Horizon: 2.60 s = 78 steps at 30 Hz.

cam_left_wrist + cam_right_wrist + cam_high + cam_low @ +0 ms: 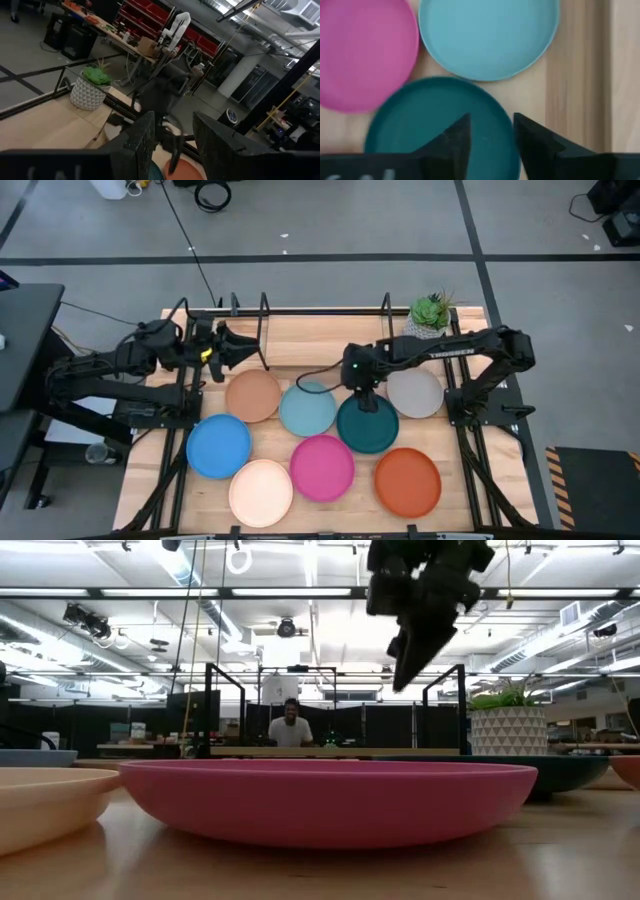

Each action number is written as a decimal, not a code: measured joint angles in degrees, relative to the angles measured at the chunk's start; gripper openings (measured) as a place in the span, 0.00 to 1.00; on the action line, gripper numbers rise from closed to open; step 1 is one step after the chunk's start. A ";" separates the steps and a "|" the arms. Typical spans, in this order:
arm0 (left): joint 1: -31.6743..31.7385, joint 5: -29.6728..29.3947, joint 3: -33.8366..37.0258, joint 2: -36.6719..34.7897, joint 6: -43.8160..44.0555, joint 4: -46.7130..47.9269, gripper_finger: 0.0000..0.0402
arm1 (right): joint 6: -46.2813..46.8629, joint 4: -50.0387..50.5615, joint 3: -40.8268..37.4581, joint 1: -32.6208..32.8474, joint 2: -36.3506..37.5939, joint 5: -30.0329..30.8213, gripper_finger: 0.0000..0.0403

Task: Place and stack plates onto a shelf
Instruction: Put the dark blue plate on the shelf

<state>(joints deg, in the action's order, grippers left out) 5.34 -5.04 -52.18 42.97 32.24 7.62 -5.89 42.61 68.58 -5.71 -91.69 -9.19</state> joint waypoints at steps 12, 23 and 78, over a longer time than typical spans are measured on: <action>-0.04 -0.41 0.00 -0.23 0.14 1.09 0.35 | -9.62 2.13 -0.02 0.34 -9.44 5.01 0.46; -0.04 -0.90 0.00 -0.23 0.15 1.91 0.35 | -10.67 0.78 -0.07 0.00 -13.97 5.60 0.30; -0.02 -1.97 0.00 5.32 1.63 3.87 0.35 | 28.68 5.69 42.09 -27.11 -29.14 -1.96 0.03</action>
<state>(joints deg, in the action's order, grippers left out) 5.32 -7.01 -52.18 48.30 33.87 11.49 22.79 48.30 110.67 -32.82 -120.83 -11.15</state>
